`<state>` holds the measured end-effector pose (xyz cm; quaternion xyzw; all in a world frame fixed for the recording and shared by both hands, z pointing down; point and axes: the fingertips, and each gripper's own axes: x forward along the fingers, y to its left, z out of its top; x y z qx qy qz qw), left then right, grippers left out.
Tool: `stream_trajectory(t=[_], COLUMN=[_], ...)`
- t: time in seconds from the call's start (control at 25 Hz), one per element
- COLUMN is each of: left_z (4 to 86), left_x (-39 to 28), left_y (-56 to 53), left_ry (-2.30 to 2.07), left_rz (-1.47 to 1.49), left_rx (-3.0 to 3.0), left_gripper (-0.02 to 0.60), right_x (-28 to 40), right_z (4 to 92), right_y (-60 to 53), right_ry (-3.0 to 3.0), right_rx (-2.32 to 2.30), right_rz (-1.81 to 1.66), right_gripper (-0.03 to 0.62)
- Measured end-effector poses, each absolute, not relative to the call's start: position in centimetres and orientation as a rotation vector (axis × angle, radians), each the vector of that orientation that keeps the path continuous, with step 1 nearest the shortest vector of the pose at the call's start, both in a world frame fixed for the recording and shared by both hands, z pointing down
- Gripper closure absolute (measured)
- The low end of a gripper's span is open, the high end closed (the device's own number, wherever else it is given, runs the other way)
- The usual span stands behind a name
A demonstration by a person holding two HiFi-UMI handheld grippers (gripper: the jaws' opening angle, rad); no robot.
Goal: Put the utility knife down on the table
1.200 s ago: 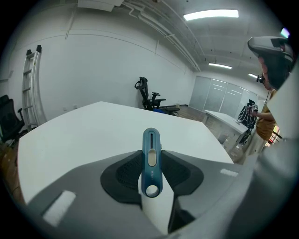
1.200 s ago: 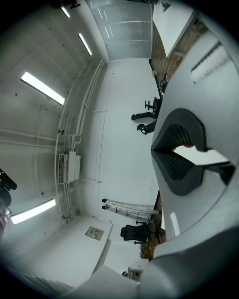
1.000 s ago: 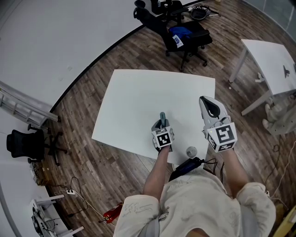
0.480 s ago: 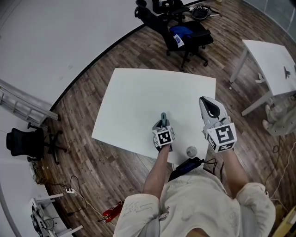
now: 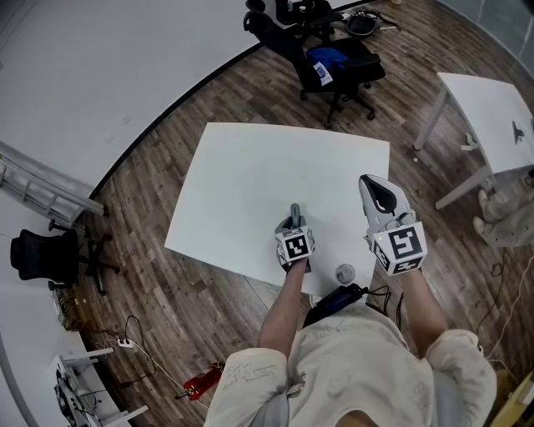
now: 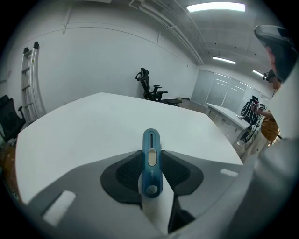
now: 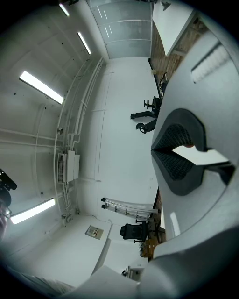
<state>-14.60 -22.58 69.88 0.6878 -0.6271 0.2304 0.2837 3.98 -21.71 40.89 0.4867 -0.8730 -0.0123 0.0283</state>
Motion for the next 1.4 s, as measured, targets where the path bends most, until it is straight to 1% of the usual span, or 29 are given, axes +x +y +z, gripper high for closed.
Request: stream_trajectory(t=[0.76,1.4], left_z=[71.5,71.8], left_x=[-15.4,-15.0], left_y=[-22.5,-23.2], left_ry=[-1.665,-1.625], left_rz=[0.688,0.666], left_rx=[1.797,1.816], left_gripper=[0.434,0.430], right_x=[3.8,3.8], right_z=[41.2,41.6], right_y=[-21.6,-21.3], right_ry=[-2.697,-2.690], right_rx=[1.496,1.482], right_rz=[-0.027,-0.016], right_gripper=[0.588,0.586])
